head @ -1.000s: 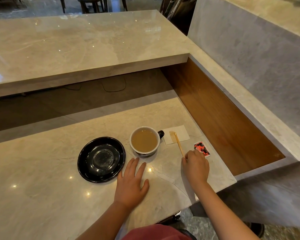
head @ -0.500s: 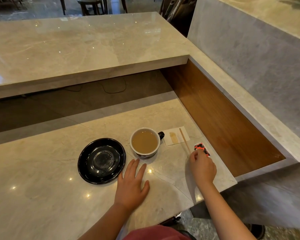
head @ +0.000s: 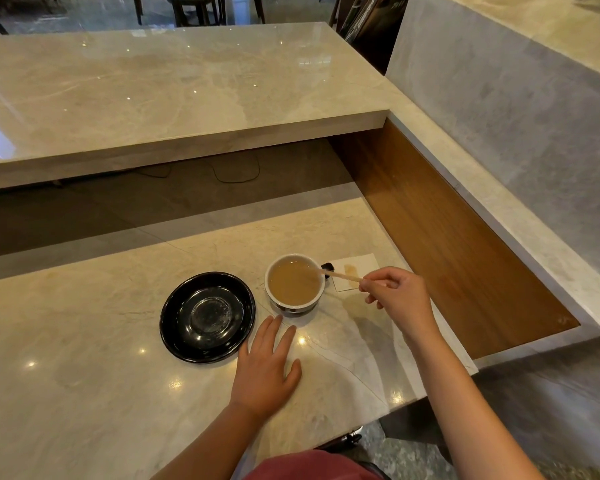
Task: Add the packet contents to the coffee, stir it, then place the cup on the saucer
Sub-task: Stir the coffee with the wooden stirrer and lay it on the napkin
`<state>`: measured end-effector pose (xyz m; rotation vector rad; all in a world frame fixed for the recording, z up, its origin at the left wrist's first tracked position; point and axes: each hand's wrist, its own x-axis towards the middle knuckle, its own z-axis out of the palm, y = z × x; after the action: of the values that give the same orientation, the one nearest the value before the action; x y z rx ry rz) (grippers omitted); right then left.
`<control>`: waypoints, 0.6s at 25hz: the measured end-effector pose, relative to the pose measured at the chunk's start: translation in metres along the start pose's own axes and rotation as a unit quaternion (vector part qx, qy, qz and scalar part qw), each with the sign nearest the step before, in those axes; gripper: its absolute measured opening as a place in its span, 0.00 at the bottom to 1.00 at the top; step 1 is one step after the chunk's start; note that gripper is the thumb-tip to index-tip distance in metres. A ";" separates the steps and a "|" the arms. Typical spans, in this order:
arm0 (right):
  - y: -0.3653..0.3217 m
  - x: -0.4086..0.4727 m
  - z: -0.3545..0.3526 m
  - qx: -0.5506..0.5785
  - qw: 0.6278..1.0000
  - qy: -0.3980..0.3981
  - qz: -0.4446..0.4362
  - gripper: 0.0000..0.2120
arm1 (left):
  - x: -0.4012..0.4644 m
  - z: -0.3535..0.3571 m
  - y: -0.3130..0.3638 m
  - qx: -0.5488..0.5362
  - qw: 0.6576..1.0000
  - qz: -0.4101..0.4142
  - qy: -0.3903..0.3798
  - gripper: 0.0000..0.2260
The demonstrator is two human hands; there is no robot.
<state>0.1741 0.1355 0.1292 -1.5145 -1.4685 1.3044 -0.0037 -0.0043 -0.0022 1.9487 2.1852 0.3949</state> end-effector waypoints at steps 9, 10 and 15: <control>-0.006 0.016 0.047 -0.101 0.986 -0.080 -0.108 0.08 | 0.000 0.001 -0.001 -0.003 1.000 0.001 0.007 0.24; -0.006 0.017 0.051 -0.103 0.985 -0.088 -0.110 0.08 | 0.000 0.001 -0.001 -0.004 1.000 0.001 0.008 0.24; -0.014 0.027 0.067 -0.082 0.984 -0.097 -0.127 0.08 | 0.000 0.002 -0.001 -0.006 1.000 -0.001 0.008 0.24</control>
<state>0.1031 0.1519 0.1166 -1.2737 -1.8670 1.2277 -0.0046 -0.0046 -0.0042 1.9443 2.1878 0.4245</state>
